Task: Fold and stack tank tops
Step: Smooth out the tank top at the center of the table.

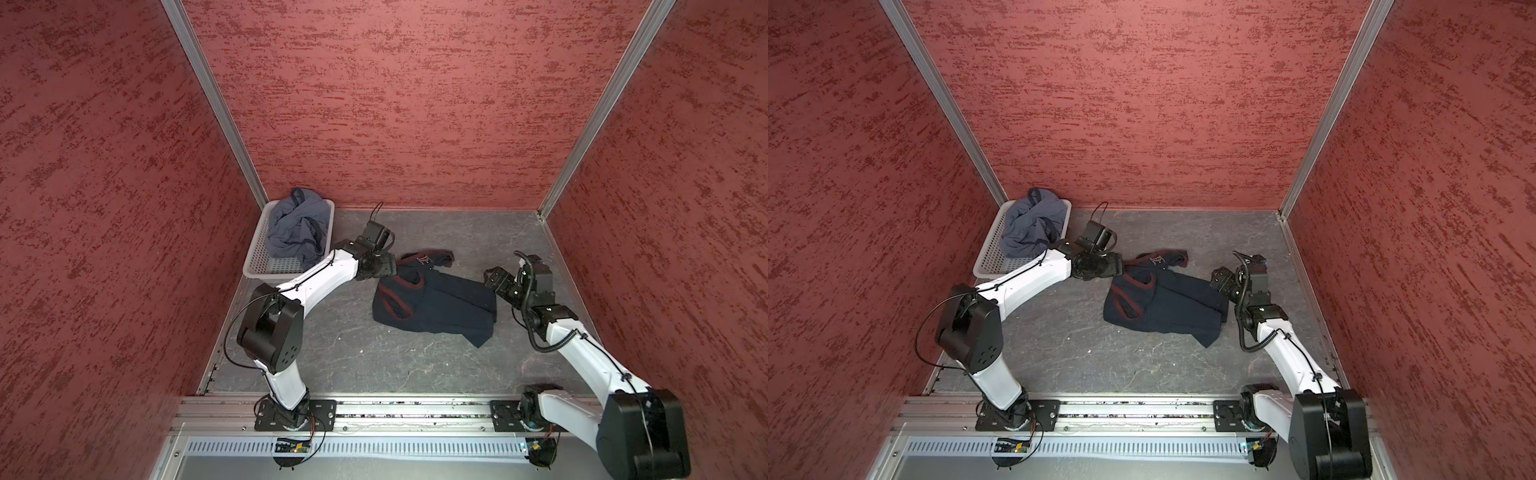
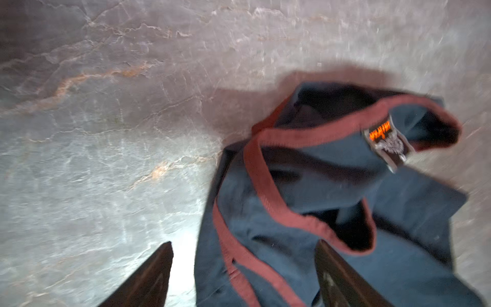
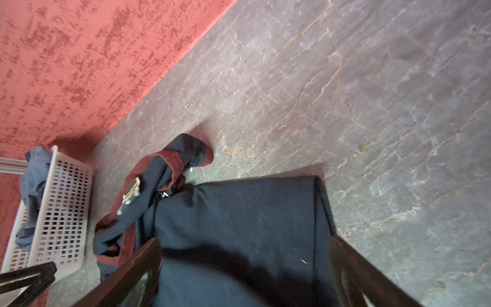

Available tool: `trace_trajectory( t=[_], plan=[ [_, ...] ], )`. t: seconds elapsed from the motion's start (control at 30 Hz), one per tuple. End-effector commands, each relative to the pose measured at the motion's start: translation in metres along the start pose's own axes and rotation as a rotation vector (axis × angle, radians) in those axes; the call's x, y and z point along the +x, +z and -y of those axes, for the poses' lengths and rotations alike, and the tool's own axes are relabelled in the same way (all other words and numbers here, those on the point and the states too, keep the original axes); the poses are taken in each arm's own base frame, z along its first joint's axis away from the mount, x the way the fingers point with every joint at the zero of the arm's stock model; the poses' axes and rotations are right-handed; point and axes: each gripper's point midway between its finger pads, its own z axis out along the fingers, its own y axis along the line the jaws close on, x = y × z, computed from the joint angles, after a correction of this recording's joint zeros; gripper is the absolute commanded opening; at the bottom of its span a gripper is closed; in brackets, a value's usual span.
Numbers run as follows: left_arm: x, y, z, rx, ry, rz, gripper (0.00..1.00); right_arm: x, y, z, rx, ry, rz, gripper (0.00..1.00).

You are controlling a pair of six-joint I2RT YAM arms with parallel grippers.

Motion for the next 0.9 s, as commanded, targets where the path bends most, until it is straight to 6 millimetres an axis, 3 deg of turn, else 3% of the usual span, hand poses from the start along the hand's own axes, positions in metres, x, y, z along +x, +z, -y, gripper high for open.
trace_trajectory(
  t=[0.0,0.1,0.3,0.47,0.67,0.87],
  plan=[
    [-0.003,-0.018,0.039,0.02,0.192,0.051,0.88,0.001,0.0,-0.005,0.004,-0.018,-0.017,0.99],
    [0.007,-0.006,0.04,-0.045,0.194,0.0,0.91,0.009,0.003,-0.007,0.003,-0.029,-0.038,0.99],
    [0.015,0.022,0.015,-0.1,0.137,-0.051,0.89,0.024,0.007,-0.015,-0.006,-0.055,-0.075,0.99],
    [0.023,0.048,0.009,-0.059,0.101,-0.113,0.81,0.042,0.015,-0.014,0.009,-0.058,-0.127,0.99],
    [0.028,0.07,-0.001,-0.043,0.05,-0.15,0.6,0.068,0.021,0.018,0.181,-0.042,-0.207,0.99],
    [0.024,0.069,-0.001,-0.01,0.027,-0.132,0.26,0.097,0.019,0.025,0.229,-0.057,-0.293,0.94]
  ],
)
